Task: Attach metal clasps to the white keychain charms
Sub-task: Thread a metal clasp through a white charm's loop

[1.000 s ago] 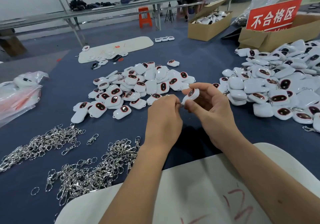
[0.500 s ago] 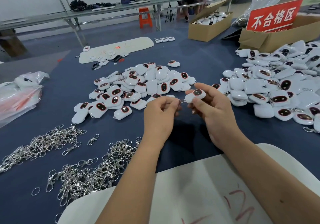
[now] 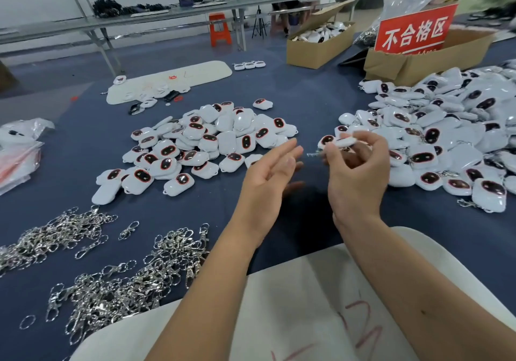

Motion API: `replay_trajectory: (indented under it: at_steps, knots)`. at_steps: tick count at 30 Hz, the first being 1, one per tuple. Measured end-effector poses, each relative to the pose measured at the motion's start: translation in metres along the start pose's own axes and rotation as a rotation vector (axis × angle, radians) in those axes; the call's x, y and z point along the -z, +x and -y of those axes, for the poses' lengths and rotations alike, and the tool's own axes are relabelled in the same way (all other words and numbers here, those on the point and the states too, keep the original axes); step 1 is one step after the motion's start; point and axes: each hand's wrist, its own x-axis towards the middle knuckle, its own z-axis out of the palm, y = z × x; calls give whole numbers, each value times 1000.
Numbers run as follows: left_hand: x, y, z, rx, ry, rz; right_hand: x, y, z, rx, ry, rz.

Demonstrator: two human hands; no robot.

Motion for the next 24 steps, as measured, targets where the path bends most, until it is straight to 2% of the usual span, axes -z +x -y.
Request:
replay_trajectory:
  at_steps: [1, 4, 5, 7, 9, 11, 14, 17, 21, 24]
  knots:
    - [0, 1, 2, -60, 130, -31, 3, 3, 1, 33, -24, -25]
    - [10, 2, 6, -244, 833, -222, 5, 4, 1, 92, -202, 60]
    - [13, 3, 6, -247, 1022, -260, 5, 3, 0, 119, -271, 95]
    - [18, 5, 6, -136, 1219, -290, 3, 0, 1, 184, -393, 171]
    - [20, 4, 7, 15, 1316, -298, -1, -4, 3, 247, -512, 295]
    - [20, 3, 7, 42, 1345, -278, -3, -7, 2, 291, -616, 455]
    - [21, 3, 4, -83, 1186, -316, -8, -11, -3, 360, -772, 654]
    - [20, 1, 1, -118, 1042, -296, -10, -11, -4, 430, -841, 771]
    - [22, 3, 3, -125, 887, -321, -9, -12, -7, 411, -846, 782]
    - [22, 3, 3, -148, 1034, -282, -7, -12, -8, 387, -800, 723]
